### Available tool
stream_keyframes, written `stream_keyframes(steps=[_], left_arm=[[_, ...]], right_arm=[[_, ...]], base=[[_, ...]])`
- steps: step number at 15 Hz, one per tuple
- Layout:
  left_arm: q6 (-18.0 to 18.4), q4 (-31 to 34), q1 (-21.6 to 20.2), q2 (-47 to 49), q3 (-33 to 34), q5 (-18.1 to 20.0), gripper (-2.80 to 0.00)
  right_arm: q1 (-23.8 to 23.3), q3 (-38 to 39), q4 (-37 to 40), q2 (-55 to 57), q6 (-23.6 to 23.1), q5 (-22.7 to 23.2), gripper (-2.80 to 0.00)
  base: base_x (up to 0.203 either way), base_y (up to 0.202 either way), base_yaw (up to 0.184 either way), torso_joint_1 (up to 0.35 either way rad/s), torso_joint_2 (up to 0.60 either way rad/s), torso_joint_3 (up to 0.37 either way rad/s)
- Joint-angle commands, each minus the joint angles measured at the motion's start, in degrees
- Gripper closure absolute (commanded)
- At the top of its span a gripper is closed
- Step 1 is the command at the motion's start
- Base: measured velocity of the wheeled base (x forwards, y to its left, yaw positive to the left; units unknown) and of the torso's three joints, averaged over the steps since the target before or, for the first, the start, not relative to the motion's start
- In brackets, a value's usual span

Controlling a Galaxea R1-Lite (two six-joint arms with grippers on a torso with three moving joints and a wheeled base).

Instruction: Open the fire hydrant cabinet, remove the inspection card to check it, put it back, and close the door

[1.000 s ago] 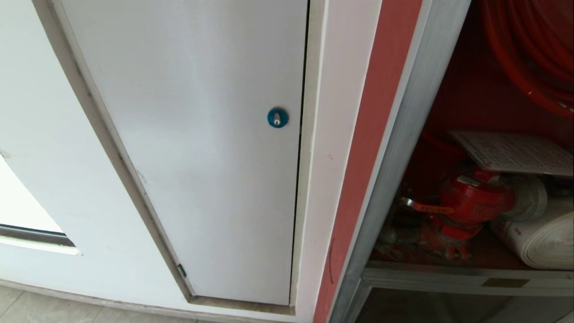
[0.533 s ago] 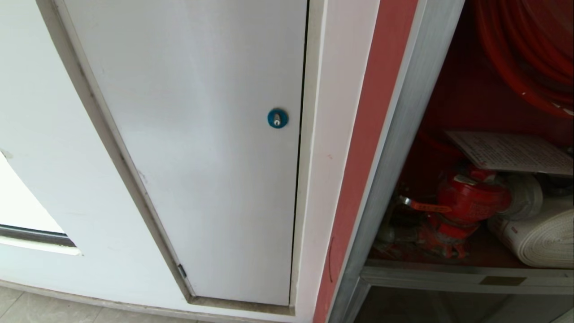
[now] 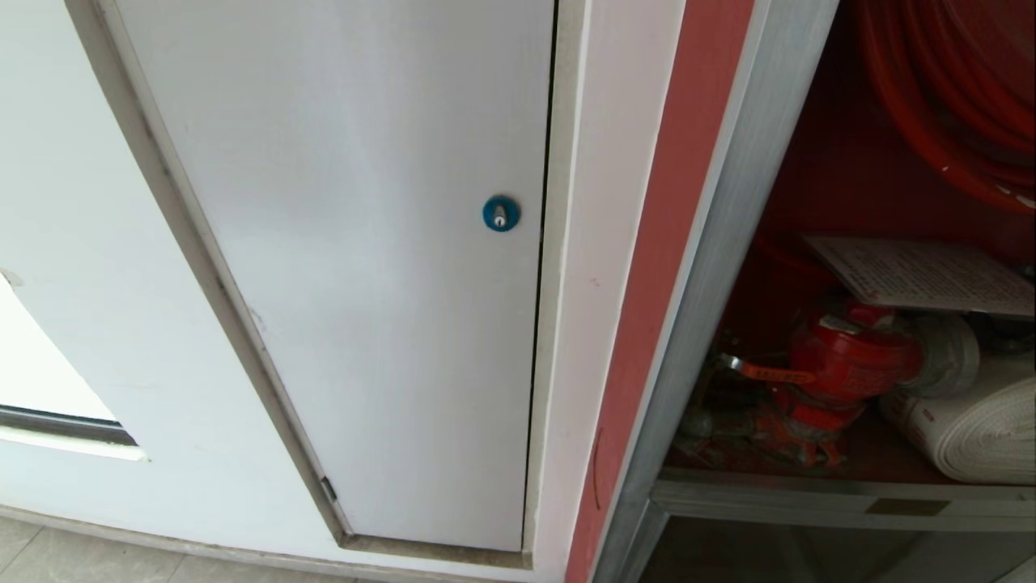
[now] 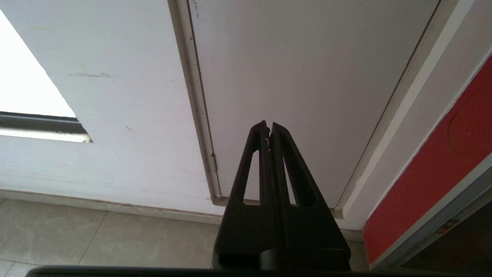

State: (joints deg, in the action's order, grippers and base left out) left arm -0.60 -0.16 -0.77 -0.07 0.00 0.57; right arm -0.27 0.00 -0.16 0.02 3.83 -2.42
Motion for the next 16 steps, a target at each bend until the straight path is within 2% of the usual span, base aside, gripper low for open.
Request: stream_keyframes(steps=[1,6,10,13,16], left_arm=[[0.0,0.0,0.0,0.1,0.0,0.0,0.00],[0.0,0.0,0.0,0.1,0.0,0.0,0.00],[0.0,0.0,0.0,0.1,0.0,0.0,0.00],[0.0,0.0,0.0,0.1,0.0,0.0,0.00],[0.0,0.0,0.0,0.1,0.1,0.0,0.00]], right_arm=[[0.0,-0.9,0.1,0.1,0.0,-0.4,0.00],[0.0,-10.4,5.2,4.1,-1.0,-1.3,0.00],[-0.1,-15.4,5.3,10.4,-8.7,-3.4,0.00],[-0.1,-19.8,5.3,14.4,-11.7,-5.7,0.00],[0.0,-23.0,5.4,18.2,-16.7,-6.5,0.00]], base=[[0.000,0.000,0.000,0.000,0.00,0.000],[0.000,0.000,0.000,0.000,0.00,0.000],[0.000,0.000,0.000,0.000,0.00,0.000],[0.000,0.000,0.000,0.000,0.00,0.000],[0.000,0.000,0.000,0.000,0.00,0.000]])
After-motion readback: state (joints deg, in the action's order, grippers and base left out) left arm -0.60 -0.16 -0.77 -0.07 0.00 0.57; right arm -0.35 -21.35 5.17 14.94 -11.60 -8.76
